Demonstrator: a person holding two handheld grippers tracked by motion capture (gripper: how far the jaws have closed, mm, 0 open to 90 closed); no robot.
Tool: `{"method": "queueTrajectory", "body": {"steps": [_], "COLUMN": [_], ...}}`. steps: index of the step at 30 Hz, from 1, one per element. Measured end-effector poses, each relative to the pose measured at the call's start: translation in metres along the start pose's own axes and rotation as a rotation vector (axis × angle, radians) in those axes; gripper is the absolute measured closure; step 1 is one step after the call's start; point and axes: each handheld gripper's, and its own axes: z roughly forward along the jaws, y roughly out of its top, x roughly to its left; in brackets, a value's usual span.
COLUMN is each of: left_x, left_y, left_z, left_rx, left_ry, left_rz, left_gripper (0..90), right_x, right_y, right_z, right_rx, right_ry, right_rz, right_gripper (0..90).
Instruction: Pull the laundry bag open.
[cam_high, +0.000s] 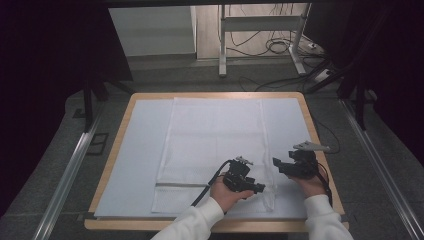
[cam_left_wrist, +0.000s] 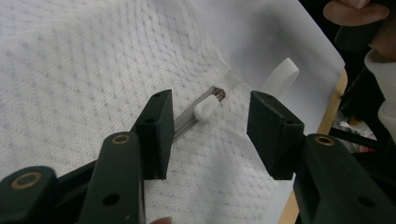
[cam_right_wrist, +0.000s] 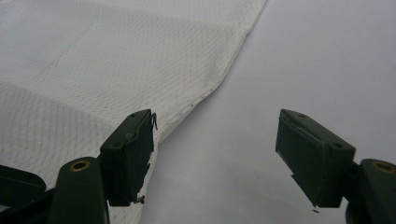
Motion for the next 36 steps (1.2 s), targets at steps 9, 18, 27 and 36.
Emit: {"method": "queueTrajectory", "body": {"steps": [9, 18, 27, 36], "left_x": [0.001, -0.001, -0.003, -0.005], "left_y": [0.002, 0.001, 0.001, 0.0], "left_z": [0.003, 0.008, 0.014, 0.018], "left_rx": [0.003, 0.009, 0.006, 0.005], "left_ry": [-0.031, -0.023, 0.01, 0.036], "left_rz": [-0.029, -0.027, -0.023, 0.003], "left_gripper": [56.7, 65.0, 69.4, 77.4], "right_x": [0.001, 0.001, -0.001, -0.001], "right_y": [0.0, 0.0, 0.0, 0.0], "right_z": [0.0, 0.0, -0.001, -0.001], "right_rx": [0.003, 0.002, 0.001, 0.0], "right_ry": [-0.008, -0.015, -0.02, -0.022], "right_rz": [-0.01, -0.01, -0.007, -0.007], "right_gripper": [27.1, 27.1, 27.0, 27.1]}}
